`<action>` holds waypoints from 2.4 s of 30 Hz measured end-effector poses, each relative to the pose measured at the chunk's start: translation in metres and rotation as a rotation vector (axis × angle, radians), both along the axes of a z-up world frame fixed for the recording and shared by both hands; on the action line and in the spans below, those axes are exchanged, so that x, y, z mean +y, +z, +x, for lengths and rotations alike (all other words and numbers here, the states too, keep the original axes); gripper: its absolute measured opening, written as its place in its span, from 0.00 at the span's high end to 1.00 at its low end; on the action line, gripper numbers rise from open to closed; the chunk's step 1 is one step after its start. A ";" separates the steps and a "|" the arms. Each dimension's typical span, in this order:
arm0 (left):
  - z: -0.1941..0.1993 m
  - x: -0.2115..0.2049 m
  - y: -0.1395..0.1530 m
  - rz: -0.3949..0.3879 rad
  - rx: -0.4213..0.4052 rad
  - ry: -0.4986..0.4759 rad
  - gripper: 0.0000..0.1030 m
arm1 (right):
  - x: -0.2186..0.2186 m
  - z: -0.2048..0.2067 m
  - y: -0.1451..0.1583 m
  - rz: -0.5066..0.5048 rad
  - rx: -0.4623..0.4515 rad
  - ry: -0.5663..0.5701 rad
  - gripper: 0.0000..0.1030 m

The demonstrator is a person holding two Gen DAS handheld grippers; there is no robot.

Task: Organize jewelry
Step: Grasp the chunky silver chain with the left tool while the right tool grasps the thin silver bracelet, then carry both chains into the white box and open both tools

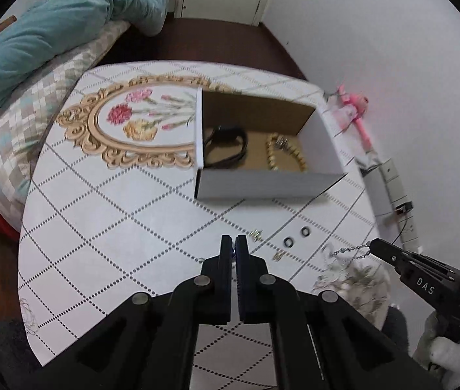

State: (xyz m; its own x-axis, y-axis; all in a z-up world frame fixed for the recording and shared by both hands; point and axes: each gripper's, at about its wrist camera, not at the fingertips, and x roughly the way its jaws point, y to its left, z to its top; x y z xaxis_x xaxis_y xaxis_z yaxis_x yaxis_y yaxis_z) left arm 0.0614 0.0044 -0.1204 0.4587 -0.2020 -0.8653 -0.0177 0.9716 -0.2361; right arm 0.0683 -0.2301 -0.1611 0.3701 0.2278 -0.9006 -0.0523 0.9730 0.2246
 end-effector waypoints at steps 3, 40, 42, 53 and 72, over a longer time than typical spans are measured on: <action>0.004 0.003 0.018 -0.011 -0.038 -0.006 1.00 | 0.000 0.001 0.018 0.014 -0.032 0.005 0.98; 0.002 -0.022 -0.098 0.196 0.087 -0.082 0.86 | 0.012 -0.004 -0.057 -0.001 0.110 0.000 0.98; -0.001 -0.024 -0.097 0.175 0.092 -0.093 0.87 | 0.011 -0.004 -0.055 0.013 0.112 -0.001 0.98; -0.002 -0.027 -0.021 -0.043 0.017 -0.115 0.88 | 0.005 0.010 0.005 0.152 0.049 0.026 0.98; 0.121 -0.015 0.016 -0.082 0.028 -0.103 0.87 | 0.053 0.128 0.106 0.073 -0.137 0.138 0.98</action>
State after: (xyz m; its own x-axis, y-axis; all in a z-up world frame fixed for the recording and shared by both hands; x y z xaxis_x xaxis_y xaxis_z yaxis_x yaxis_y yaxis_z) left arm 0.1821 -0.0102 -0.1047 0.4077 -0.3175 -0.8561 0.0740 0.9460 -0.3156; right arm 0.1964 -0.1771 -0.0550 0.4486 0.3477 -0.8233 -0.2188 0.9359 0.2761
